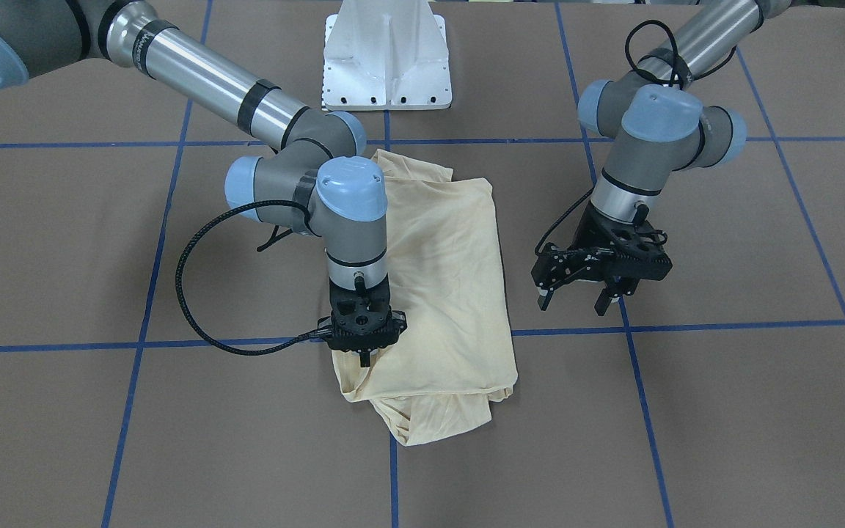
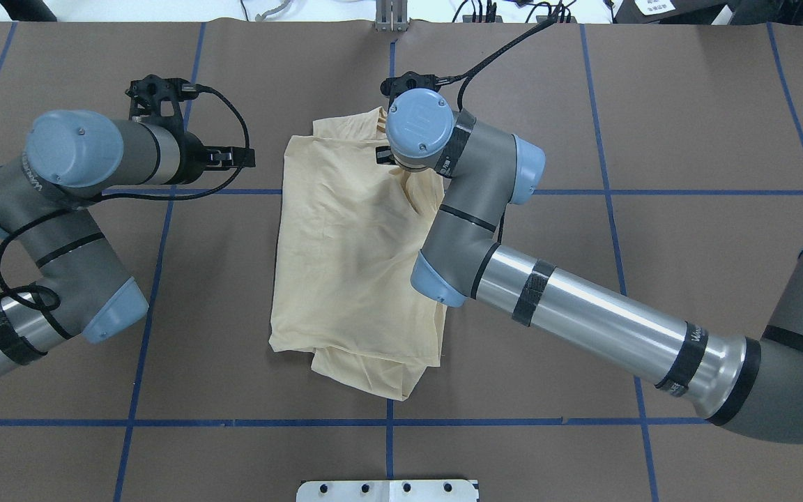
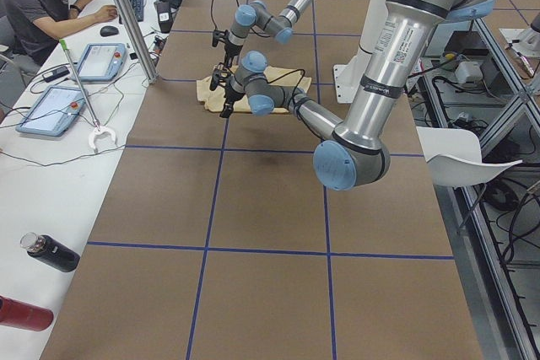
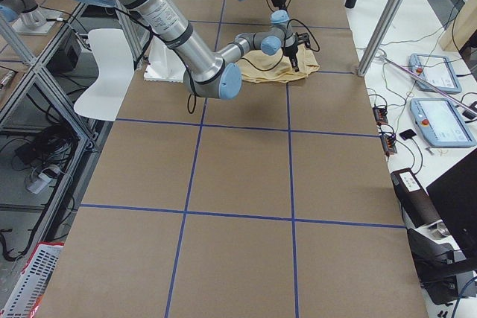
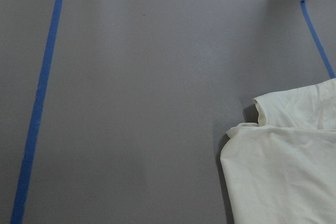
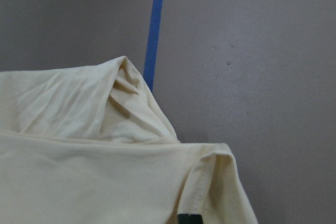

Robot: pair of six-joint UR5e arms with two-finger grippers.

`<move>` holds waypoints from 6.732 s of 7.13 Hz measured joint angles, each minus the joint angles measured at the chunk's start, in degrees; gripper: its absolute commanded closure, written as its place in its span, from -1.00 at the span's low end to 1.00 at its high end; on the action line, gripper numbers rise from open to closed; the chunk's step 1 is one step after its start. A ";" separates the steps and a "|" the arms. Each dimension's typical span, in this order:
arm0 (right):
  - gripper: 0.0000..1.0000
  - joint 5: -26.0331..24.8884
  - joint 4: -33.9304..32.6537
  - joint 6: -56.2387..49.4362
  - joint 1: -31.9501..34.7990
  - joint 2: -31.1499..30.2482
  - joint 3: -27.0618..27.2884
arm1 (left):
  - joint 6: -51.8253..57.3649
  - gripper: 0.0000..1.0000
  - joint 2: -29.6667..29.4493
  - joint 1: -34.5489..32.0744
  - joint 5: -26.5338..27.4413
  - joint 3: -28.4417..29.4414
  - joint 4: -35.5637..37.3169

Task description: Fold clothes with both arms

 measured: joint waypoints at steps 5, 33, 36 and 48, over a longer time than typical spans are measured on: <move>1.00 1.92 0.54 -0.82 1.30 -4.14 3.48 | -0.57 -0.99 -0.31 0.17 0.00 -0.38 0.00; -1.00 4.77 -5.60 38.59 -13.62 -26.41 42.81 | -38.11 -0.54 10.58 25.07 3.14 -10.98 -7.68; -1.00 4.80 -5.60 38.59 -13.62 -26.78 42.83 | -38.10 0.56 10.46 24.97 3.00 -10.73 -7.60; -1.00 4.76 -5.54 38.68 -13.74 -27.90 43.80 | -38.12 -0.97 10.93 24.30 2.87 -13.68 -6.08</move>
